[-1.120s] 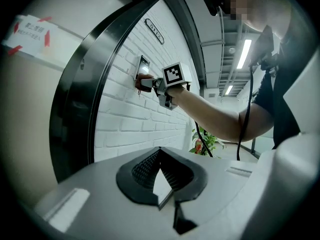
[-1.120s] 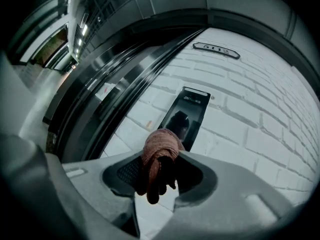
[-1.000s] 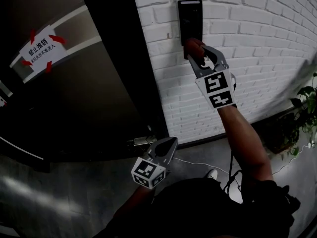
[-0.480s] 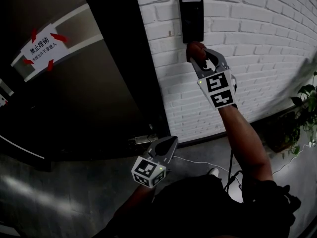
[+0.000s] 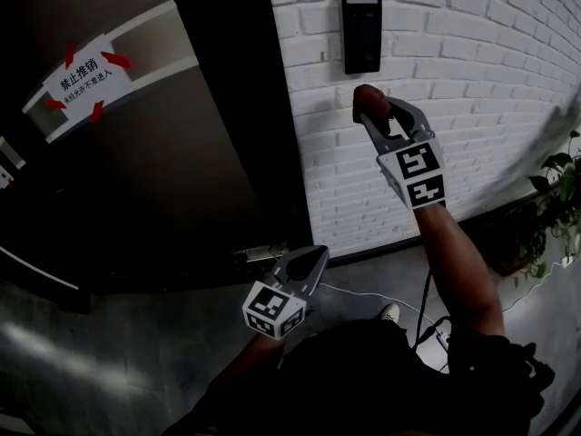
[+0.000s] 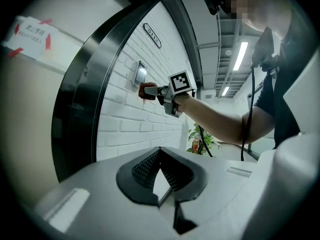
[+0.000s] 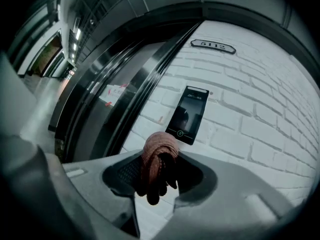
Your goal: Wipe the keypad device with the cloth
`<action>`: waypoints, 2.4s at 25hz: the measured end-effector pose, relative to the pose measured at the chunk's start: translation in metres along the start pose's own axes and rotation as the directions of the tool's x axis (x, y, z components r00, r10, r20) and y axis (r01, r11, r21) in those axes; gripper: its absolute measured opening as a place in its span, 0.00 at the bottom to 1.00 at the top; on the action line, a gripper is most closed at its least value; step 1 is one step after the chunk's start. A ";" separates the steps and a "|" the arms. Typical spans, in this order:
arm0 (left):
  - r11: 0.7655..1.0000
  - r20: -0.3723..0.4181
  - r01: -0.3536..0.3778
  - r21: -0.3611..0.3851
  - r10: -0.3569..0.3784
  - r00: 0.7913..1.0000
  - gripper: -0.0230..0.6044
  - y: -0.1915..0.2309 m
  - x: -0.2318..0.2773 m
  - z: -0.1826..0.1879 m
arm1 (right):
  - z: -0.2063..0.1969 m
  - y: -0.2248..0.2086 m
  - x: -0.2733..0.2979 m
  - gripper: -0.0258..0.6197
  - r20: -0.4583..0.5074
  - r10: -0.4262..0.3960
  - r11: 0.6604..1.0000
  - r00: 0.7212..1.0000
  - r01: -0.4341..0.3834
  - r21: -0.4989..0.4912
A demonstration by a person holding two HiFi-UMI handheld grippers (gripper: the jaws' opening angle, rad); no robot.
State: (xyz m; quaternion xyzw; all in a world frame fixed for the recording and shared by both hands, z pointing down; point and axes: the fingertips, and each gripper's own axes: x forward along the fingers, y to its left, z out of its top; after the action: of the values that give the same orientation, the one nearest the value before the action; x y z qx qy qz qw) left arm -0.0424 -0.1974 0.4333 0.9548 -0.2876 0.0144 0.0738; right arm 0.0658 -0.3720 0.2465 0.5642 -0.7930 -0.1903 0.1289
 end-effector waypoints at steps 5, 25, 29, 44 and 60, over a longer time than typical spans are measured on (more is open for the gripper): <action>0.999 -0.013 0.032 0.006 -0.032 0.999 0.06 0.001 -0.011 -0.007 | -0.004 0.028 -0.054 0.26 0.013 0.015 0.999 1.000 -0.016 0.052; 0.997 0.062 -0.060 -0.046 0.063 0.996 0.06 -0.087 -0.041 -0.007 | -0.065 0.143 -0.263 0.26 0.051 0.226 0.932 0.973 -0.231 0.281; 0.997 0.038 -0.068 -0.048 0.070 0.997 0.06 -0.126 -0.045 -0.022 | -0.086 0.153 -0.301 0.26 0.037 0.262 0.914 0.964 -0.260 0.311; 0.994 0.021 -0.113 -0.014 0.113 0.993 0.06 -0.192 -0.049 -0.032 | -0.110 0.158 -0.369 0.26 0.050 0.311 0.893 0.949 -0.310 0.325; 0.992 0.002 -0.125 0.032 0.125 0.992 0.06 -0.203 -0.033 -0.031 | -0.121 0.128 -0.376 0.26 0.063 0.275 0.900 0.959 -0.280 0.334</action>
State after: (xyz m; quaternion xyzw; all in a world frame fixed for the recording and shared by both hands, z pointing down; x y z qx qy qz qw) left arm 0.0424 -0.0078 0.4351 0.9360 -0.3465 0.0236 0.0576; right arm 0.1326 0.0009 0.4160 0.4579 -0.8870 -0.0346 0.0497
